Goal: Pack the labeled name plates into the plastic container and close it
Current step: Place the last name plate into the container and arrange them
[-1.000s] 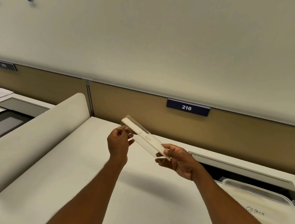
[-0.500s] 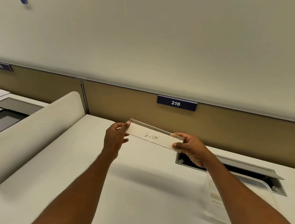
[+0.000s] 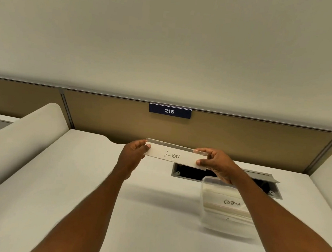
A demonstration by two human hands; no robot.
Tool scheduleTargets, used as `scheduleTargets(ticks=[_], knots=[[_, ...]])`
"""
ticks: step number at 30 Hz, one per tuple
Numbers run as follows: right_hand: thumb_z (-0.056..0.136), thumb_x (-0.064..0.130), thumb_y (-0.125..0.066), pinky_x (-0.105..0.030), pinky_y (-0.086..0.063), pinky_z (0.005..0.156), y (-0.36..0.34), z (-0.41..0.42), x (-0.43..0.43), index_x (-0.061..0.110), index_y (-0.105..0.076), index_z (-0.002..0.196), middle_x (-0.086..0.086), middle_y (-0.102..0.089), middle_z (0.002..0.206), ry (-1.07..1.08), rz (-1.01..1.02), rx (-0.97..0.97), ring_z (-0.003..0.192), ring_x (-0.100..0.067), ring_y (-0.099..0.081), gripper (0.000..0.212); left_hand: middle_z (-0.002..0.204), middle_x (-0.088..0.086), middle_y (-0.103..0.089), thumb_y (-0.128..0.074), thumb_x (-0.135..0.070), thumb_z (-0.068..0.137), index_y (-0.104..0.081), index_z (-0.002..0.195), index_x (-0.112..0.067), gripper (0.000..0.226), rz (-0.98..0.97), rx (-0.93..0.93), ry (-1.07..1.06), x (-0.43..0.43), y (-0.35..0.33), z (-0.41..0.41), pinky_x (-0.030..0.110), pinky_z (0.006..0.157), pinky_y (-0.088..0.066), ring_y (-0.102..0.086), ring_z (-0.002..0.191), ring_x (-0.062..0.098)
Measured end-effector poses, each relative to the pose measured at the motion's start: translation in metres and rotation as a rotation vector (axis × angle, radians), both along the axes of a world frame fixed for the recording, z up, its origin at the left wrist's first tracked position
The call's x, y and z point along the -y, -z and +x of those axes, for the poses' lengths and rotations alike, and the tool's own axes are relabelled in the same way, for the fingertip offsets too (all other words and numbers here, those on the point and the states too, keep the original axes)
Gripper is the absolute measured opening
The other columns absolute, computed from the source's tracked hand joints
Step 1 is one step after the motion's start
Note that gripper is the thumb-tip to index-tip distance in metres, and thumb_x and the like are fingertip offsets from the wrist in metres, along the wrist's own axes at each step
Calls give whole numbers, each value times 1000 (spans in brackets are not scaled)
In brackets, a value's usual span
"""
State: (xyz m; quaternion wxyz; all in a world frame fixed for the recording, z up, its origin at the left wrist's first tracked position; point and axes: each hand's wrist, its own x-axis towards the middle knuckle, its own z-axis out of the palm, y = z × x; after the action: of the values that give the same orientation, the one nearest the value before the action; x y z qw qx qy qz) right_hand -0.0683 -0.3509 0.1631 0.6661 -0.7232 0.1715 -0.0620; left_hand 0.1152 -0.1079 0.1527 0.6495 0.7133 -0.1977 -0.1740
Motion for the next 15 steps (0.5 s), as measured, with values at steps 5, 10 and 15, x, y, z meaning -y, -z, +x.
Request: scheduleTargets(ticks=[5, 10, 15], knots=[[73, 8, -78, -20, -53, 76, 0, -46, 36, 30, -73, 102, -1, -71, 90, 27, -220, -97, 80, -11, -68, 36, 110, 0, -70, -64, -15, 88, -67, 112, -19, 25, 46, 23, 129, 38, 8, -34, 32, 93, -49, -64, 101, 16], [71, 12, -80, -22, -57, 77, 5, -92, 66, 26, -73, 103, 5, -76, 101, 8, -371, -193, 91, -12, -72, 36, 99, -3, -69, -63, -6, 85, -68, 104, -20, 25, 117, 5, 193, 83, 20, -75, 28, 81, -48, -61, 89, 15], [71, 12, -79, -30, -56, 84, 21, -127, 93, 24, -72, 108, 6, -75, 101, 52, -483, -322, 94, -13, -70, 40, 112, 9, -65, -64, -2, 81, -64, 117, -9, 37, 333, 56, 202, 123, 37, -115, 34, 80, -49, -61, 98, 26]])
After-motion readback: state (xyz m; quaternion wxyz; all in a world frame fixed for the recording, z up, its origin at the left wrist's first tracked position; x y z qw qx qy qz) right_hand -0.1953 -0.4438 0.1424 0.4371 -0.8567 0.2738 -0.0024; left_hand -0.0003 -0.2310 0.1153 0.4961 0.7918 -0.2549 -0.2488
